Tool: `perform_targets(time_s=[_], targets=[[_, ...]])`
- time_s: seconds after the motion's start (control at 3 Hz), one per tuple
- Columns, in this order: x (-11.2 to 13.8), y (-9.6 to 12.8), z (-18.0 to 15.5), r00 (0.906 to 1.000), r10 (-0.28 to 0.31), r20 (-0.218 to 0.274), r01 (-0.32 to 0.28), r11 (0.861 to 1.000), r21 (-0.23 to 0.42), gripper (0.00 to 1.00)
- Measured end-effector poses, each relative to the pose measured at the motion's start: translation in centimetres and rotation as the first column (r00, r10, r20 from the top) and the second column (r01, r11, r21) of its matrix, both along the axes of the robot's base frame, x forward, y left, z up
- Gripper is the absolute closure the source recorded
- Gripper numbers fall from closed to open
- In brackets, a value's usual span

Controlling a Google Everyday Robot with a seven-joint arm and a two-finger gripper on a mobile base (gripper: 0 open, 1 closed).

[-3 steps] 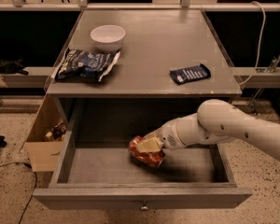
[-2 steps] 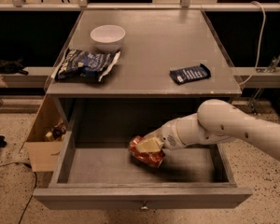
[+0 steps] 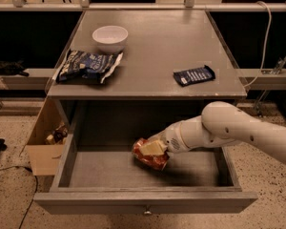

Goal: Place coke can into top drawer

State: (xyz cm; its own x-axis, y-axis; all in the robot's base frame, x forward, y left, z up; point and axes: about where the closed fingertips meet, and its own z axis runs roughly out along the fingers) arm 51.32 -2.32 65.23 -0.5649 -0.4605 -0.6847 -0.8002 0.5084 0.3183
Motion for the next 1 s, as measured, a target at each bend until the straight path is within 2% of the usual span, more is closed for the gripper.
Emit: perform_targets(time_s=[0.33, 0.67, 1.0], targets=[[0.00, 0.00, 0.00, 1.0000, 0.000, 0.000, 0.000, 1.000, 0.000, 0.15], [-0.01, 0.02, -0.01, 1.0000, 0.000, 0.000, 0.000, 1.000, 0.000, 0.00], [-0.01, 0.02, -0.01, 1.0000, 0.000, 0.000, 0.000, 1.000, 0.000, 0.00]])
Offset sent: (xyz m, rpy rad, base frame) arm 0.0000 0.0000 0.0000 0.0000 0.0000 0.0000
